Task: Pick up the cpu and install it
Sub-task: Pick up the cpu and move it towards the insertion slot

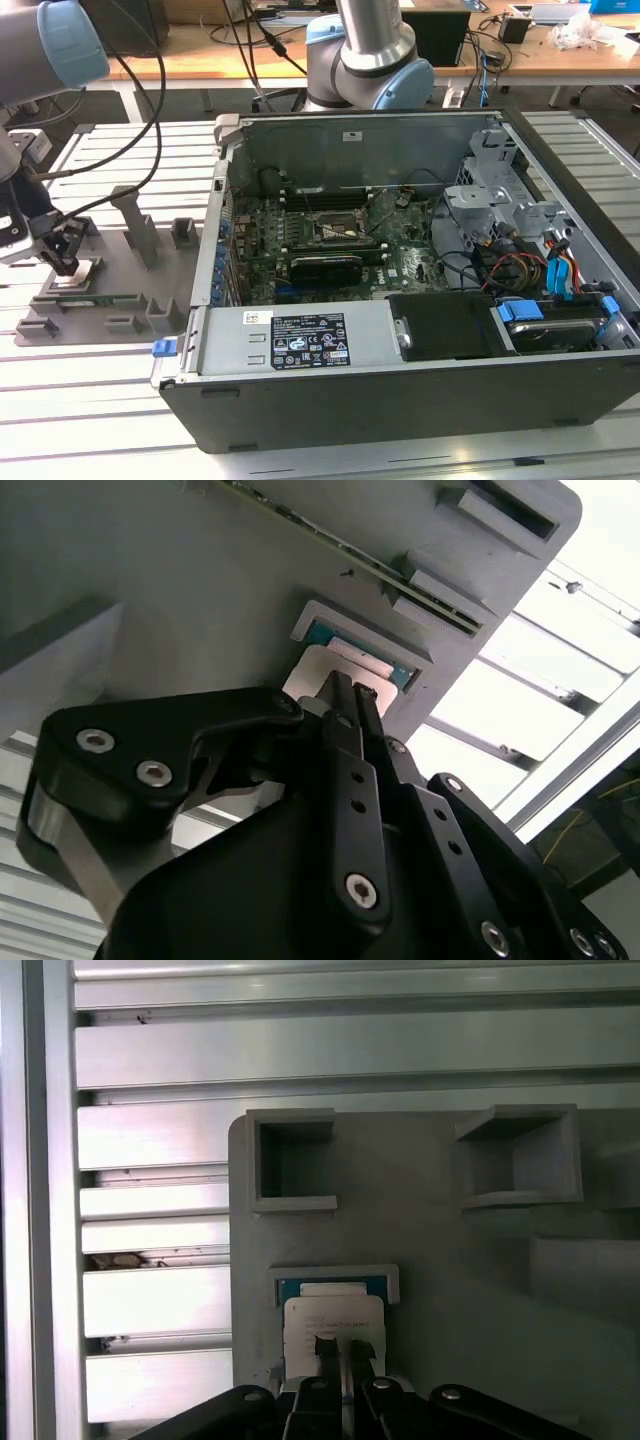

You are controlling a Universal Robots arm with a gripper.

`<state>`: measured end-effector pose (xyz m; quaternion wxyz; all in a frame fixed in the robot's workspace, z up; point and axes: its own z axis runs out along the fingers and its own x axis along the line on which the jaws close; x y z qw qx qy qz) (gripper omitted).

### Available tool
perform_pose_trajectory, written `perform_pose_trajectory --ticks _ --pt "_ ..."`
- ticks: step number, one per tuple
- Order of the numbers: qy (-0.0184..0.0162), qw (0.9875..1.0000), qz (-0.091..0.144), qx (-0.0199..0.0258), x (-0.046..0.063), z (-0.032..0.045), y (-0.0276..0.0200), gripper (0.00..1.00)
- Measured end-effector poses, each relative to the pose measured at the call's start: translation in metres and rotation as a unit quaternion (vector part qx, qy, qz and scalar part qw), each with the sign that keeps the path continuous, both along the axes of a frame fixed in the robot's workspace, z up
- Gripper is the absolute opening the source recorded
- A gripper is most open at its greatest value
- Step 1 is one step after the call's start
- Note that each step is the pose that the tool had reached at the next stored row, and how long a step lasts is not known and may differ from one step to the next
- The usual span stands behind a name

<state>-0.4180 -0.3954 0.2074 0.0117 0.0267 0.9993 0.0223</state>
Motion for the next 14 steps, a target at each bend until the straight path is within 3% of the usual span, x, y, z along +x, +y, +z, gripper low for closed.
perform_pose_trajectory --ticks 3,4,6,8,11,14 --pt "0.0000 1.0000 0.001 0.0000 0.0000 0.0000 0.0000 0.29" --pt "0.0000 1.0000 0.001 0.0000 0.0000 0.0000 0.0000 0.42" --pt "0.0000 1.0000 0.002 0.0000 0.0000 0.0000 0.0000 0.54" --pt "0.0000 1.0000 0.002 0.0000 0.0000 0.0000 0.0000 0.54" --pt "0.0000 1.0000 0.003 0.0000 0.0000 0.0000 0.0000 0.72" --pt "0.0000 1.0000 0.004 0.0000 0.0000 0.0000 0.0000 0.72"
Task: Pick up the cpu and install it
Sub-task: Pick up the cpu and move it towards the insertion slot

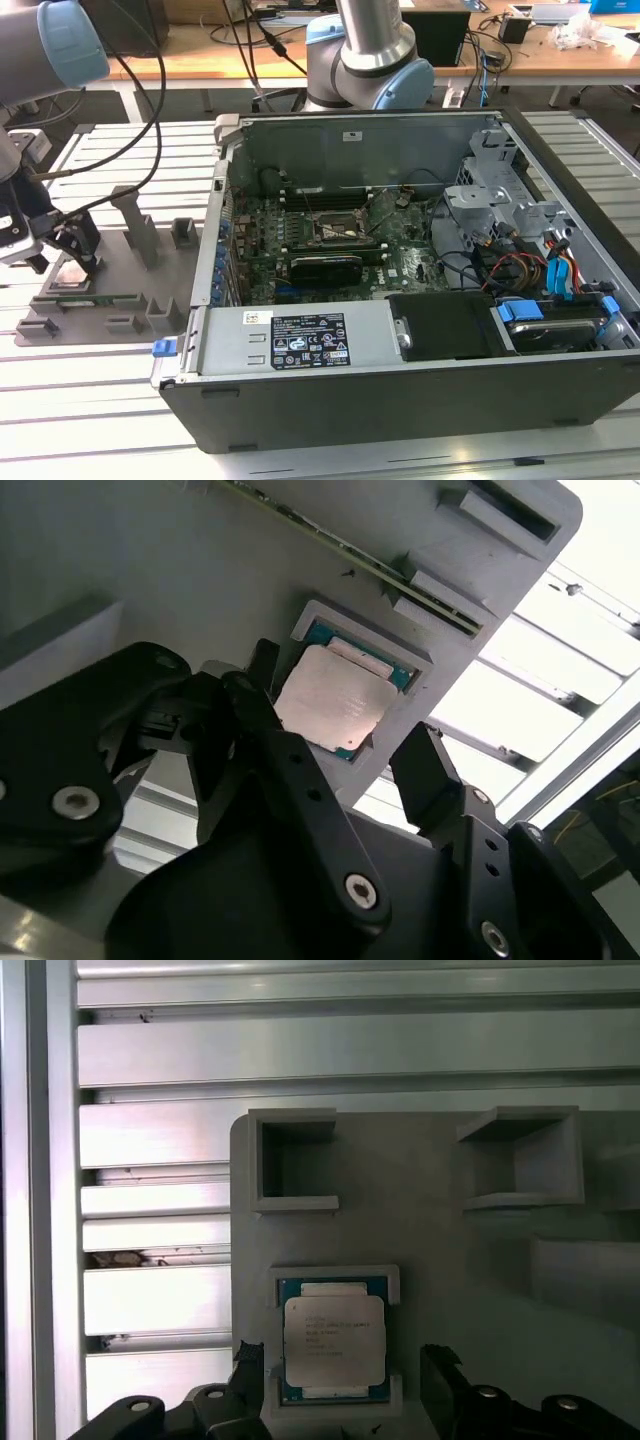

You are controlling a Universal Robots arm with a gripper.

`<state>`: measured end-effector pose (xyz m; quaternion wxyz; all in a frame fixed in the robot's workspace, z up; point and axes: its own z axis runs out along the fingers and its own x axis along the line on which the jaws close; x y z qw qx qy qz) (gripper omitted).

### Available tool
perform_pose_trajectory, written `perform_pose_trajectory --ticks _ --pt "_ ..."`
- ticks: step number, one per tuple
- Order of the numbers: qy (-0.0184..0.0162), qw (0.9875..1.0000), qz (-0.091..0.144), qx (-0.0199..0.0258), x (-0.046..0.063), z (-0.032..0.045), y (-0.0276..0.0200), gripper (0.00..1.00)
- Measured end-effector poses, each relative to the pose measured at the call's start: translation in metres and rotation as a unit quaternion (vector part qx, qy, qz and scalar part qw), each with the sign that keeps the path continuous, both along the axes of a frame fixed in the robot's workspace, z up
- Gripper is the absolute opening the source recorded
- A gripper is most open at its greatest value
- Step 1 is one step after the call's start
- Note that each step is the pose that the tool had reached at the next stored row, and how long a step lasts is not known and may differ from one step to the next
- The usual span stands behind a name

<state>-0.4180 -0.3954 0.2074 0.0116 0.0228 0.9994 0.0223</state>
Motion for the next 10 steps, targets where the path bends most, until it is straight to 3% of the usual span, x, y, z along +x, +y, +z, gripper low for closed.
perform_pose_trajectory --ticks 4,7,10 --pt "0.0000 1.0000 0.000 -0.0003 0.000 -0.0025 0.0001 0.72" --pt "0.0001 1.0000 0.002 -0.0002 0.000 -0.0115 0.0019 0.72" --pt "0.0002 1.0000 0.008 -0.0003 0.000 -0.0133 0.0031 0.72"
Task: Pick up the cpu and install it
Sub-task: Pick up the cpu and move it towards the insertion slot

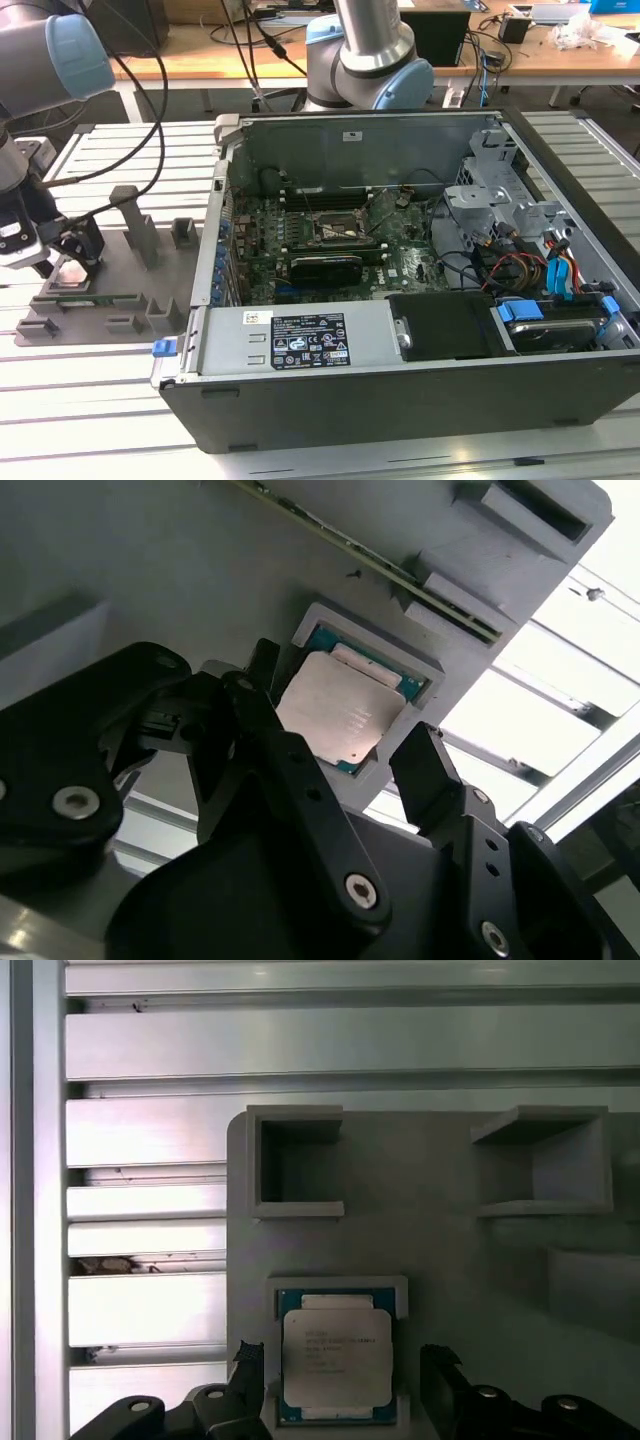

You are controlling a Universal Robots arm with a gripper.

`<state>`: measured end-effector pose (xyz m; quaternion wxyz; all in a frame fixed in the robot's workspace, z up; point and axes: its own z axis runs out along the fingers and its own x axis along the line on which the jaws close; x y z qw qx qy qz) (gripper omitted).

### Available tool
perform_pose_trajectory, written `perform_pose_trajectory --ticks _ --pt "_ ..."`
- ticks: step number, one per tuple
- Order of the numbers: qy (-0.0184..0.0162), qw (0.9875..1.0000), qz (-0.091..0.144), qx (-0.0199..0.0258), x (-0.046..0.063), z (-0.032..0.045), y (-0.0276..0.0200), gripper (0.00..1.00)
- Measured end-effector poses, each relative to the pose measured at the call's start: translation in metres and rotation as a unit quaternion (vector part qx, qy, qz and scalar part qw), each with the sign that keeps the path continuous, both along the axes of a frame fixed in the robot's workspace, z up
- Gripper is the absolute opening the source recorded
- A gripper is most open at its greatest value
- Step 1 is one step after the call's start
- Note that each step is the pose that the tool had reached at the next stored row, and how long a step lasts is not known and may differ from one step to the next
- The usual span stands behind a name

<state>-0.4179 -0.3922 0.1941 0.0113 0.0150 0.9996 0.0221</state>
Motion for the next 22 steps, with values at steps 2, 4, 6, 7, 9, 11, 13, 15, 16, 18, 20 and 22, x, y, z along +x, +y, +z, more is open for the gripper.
perform_pose_trajectory --ticks 2,4,6,7,9,11,13,15,16,18,20,22 --pt "-0.0001 1.0000 0.003 0.0000 0.0000 -0.0010 0.0008 0.72" --pt "-0.0001 1.0000 0.004 0.0001 -0.0001 -0.0018 0.0019 0.72" --pt "-0.0001 1.0000 0.004 0.0001 -0.0001 -0.0027 0.0027 0.72" --pt "-0.0001 1.0000 0.004 0.0001 -0.0003 -0.0036 0.0033 0.72" --pt "-0.0001 1.0000 0.004 0.0001 -0.0003 -0.0050 0.0040 0.72" --pt "0.0001 1.0000 0.004 0.0000 -0.0004 -0.0052 0.0040 0.72" --pt "-0.0001 1.0000 0.004 0.0000 -0.0004 -0.0059 0.0041 0.72" --pt "0.0001 1.0000 0.004 0.0000 -0.0005 -0.0060 0.0041 0.72" --pt "-0.0001 1.0000 0.004 0.0001 -0.0005 -0.0068 0.0041 0.72" --pt "-0.0001 1.0000 0.004 0.0000 -0.0012 -0.0084 0.0041 0.72" --pt "-0.0001 1.0000 0.004 0.0000 -0.0014 -0.0087 0.0041 0.72" --pt "0.0000 1.0000 0.004 -0.0001 -0.0015 -0.0086 0.0041 0.72"
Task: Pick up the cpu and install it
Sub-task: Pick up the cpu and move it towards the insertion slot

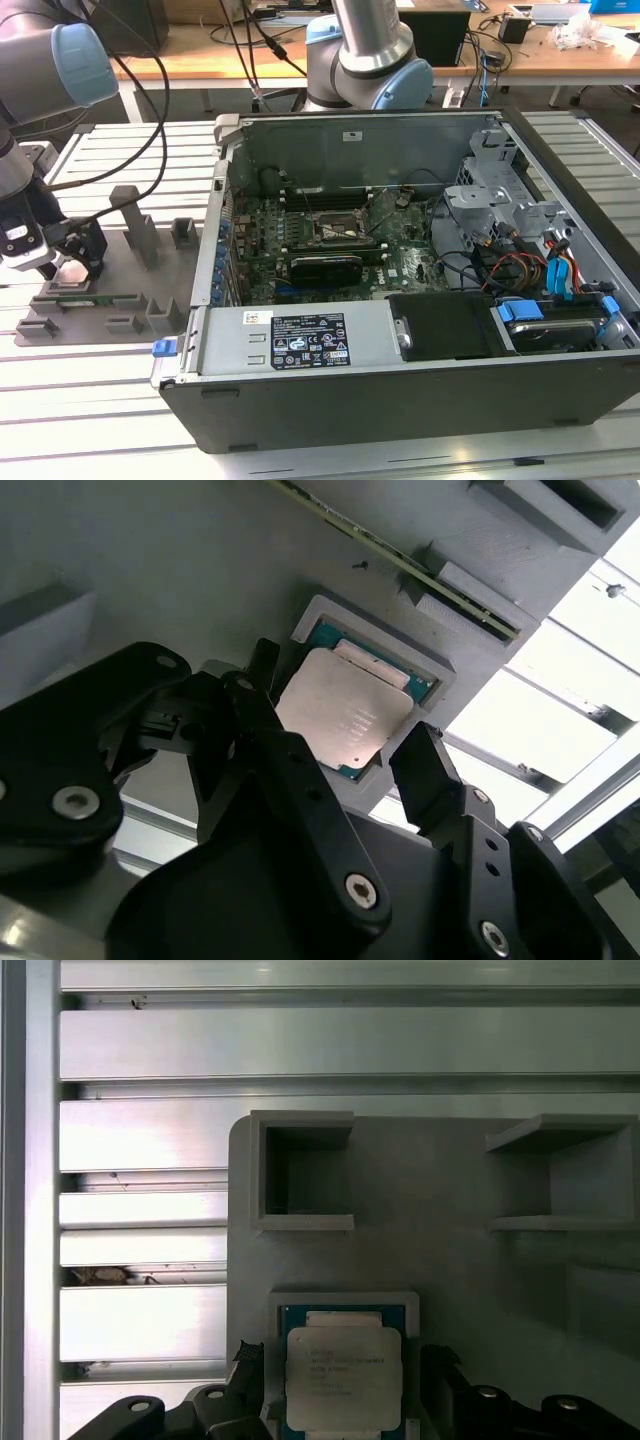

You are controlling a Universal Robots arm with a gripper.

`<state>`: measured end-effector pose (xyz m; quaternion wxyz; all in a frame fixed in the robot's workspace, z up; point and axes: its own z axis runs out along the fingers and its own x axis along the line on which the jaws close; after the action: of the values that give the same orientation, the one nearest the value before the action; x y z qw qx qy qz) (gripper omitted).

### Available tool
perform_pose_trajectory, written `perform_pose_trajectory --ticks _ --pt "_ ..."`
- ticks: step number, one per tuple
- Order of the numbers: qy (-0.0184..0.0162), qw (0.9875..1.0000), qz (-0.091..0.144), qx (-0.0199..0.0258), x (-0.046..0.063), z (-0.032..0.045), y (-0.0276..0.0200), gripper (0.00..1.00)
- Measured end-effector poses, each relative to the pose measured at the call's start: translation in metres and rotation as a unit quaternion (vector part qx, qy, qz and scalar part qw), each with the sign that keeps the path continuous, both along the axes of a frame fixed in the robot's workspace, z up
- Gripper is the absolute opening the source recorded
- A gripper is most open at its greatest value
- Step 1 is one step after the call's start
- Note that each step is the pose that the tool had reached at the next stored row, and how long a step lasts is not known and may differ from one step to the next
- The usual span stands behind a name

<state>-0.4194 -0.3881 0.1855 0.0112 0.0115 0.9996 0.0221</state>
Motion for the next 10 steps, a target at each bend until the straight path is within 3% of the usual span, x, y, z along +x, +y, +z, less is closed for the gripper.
perform_pose_trajectory --ticks 5,6,10 --pt "0.0000 1.0000 0.000 0.0000 -0.0001 -0.0001 0.0000 0.71" --pt "0.0000 1.0000 0.000 0.0000 -0.0001 0.0000 0.0000 0.64" --pt "0.0000 1.0000 0.000 0.0000 -0.0002 0.0006 0.0000 0.64"
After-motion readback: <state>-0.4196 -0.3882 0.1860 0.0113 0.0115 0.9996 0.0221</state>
